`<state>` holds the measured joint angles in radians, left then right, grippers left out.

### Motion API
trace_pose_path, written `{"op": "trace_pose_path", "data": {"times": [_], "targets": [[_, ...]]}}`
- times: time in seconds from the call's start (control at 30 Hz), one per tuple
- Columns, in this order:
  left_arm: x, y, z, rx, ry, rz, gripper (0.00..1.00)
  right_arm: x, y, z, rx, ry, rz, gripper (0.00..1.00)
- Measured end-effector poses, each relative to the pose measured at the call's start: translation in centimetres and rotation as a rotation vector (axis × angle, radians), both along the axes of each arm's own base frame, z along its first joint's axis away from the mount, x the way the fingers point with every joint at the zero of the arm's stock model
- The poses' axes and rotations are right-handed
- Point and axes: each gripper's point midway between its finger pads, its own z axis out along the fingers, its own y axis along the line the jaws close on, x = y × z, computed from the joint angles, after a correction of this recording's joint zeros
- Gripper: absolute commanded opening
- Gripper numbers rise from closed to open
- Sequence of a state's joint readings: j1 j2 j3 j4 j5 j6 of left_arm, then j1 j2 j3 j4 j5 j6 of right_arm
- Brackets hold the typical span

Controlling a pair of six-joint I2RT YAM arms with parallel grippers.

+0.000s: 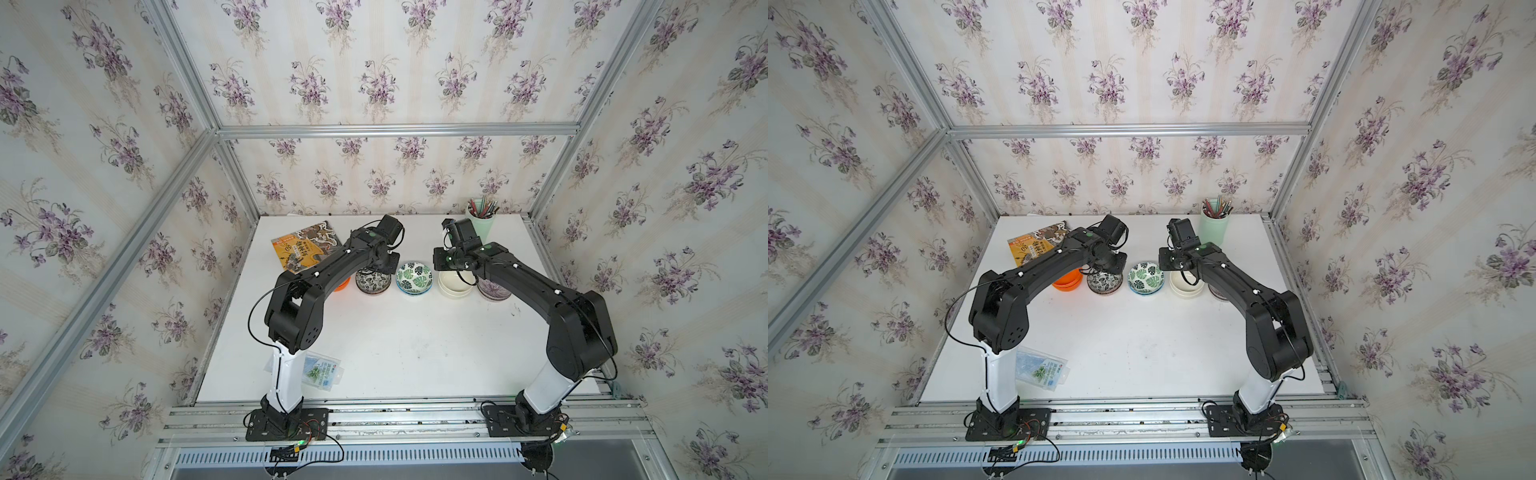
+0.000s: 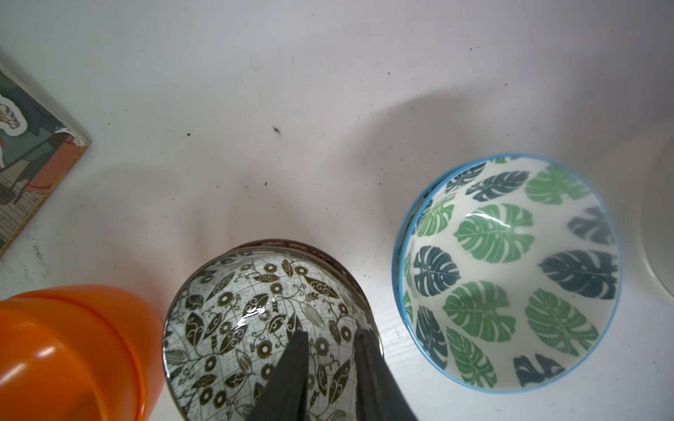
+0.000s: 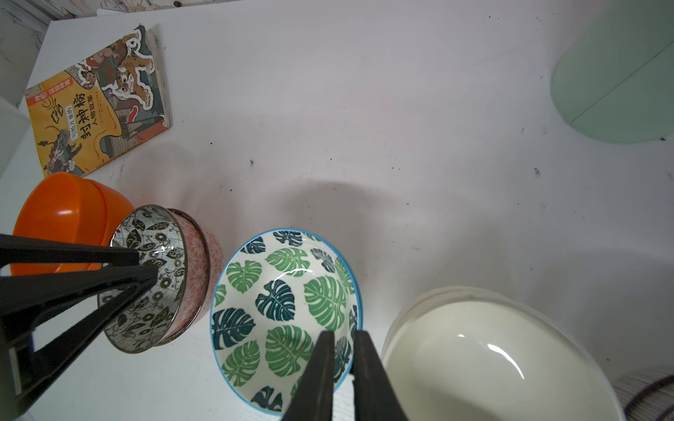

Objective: Stack the bowls
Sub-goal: Adjust the bowl at the center of the board.

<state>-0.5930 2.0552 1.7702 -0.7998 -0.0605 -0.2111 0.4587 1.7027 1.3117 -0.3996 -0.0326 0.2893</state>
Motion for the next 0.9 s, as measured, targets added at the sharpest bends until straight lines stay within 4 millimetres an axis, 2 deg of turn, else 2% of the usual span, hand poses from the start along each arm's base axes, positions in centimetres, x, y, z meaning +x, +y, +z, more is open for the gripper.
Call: {"op": "trace_pose_path", "data": {"times": [0.27,0.73,0.9], "targets": [[0.4,-0.2,-1.2,0.019,0.023,0.001,0.27,-0.4,-0.2,-0.5,-0.001,0.010,0.000,0.16],[0.5,-0.2,-2.0,0.035,0.035,0.002,0.27,-0.8,-0.4,-0.9,-0.006,0.020,0.000,0.16],[0.3,0.1,-1.0,0.033,0.017,0.006,0.27,-0.9,-0.4,-1.2,-0.009,0.025,0.000,0.16]]}}
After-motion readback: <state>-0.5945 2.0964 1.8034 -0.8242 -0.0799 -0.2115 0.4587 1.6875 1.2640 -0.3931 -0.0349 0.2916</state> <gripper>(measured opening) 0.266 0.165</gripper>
